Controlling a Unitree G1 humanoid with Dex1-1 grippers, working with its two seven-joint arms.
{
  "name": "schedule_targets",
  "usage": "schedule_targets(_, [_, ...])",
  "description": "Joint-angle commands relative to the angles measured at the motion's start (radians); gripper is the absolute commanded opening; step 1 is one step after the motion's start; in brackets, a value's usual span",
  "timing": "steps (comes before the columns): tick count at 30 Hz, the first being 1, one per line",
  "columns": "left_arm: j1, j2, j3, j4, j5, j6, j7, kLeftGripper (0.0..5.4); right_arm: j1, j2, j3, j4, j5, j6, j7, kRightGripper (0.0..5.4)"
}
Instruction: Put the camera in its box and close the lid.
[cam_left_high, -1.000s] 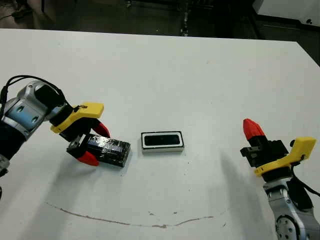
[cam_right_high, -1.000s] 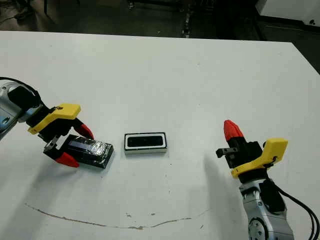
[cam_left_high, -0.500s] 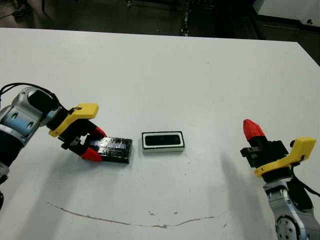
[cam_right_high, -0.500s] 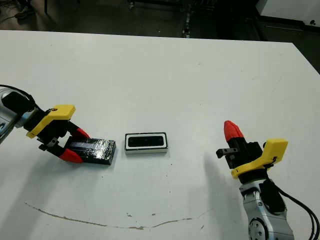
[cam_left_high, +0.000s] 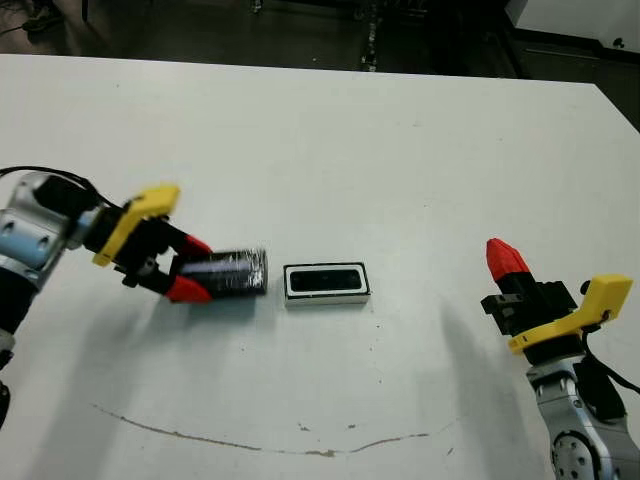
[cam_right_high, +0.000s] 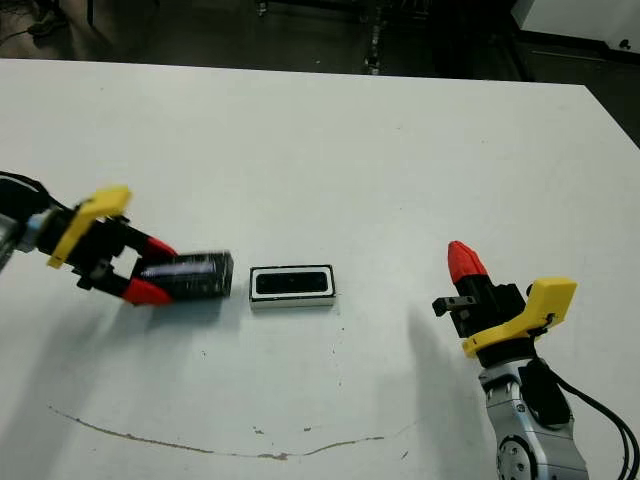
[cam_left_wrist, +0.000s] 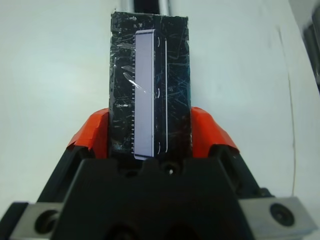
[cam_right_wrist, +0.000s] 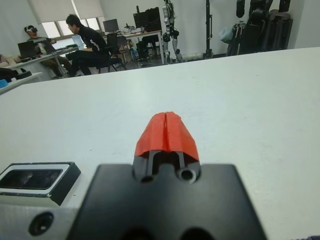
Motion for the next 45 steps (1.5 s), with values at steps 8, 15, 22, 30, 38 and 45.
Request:
schedule_targets(8, [0.136,-0.092,0.162,-0.112,-0.039,0.067,0.237,3.17,0.001,-0.012,0.0,0.011,-0.004,0.005,-0.003,0.0])
schedule_targets(15, [0.194,-0.13,0.154,-0.205,-0.015,0.167,0.387,3.17,0.0,-0.015,-0.003,0.019,-0.001,-0.003,0.007,0.0])
schedule_targets(22, [0.241,-0.144,0.141,-0.288,-0.008,0.245,0.469,3.17,-0.002,-0.014,-0.002,0.018,-0.001,-0.002,0.005,0.0])
schedule_targets(30, [0.26,-0.163,0.112,-0.314,-0.018,0.251,0.447,3.17,-0.005,-0.012,-0.002,0.016,0.0,-0.002,0.001,0.0])
schedule_targets(38, [0.246,-0.173,0.101,-0.3,-0.037,0.277,0.417,3.17,-0.006,-0.013,-0.003,0.013,0.0,0.005,-0.004,0.0])
schedule_targets(45, [0.25,-0.196,0.11,-0.298,-0.061,0.262,0.408,3.17,-0.004,-0.012,-0.004,0.013,0.009,0.01,0.0,0.0])
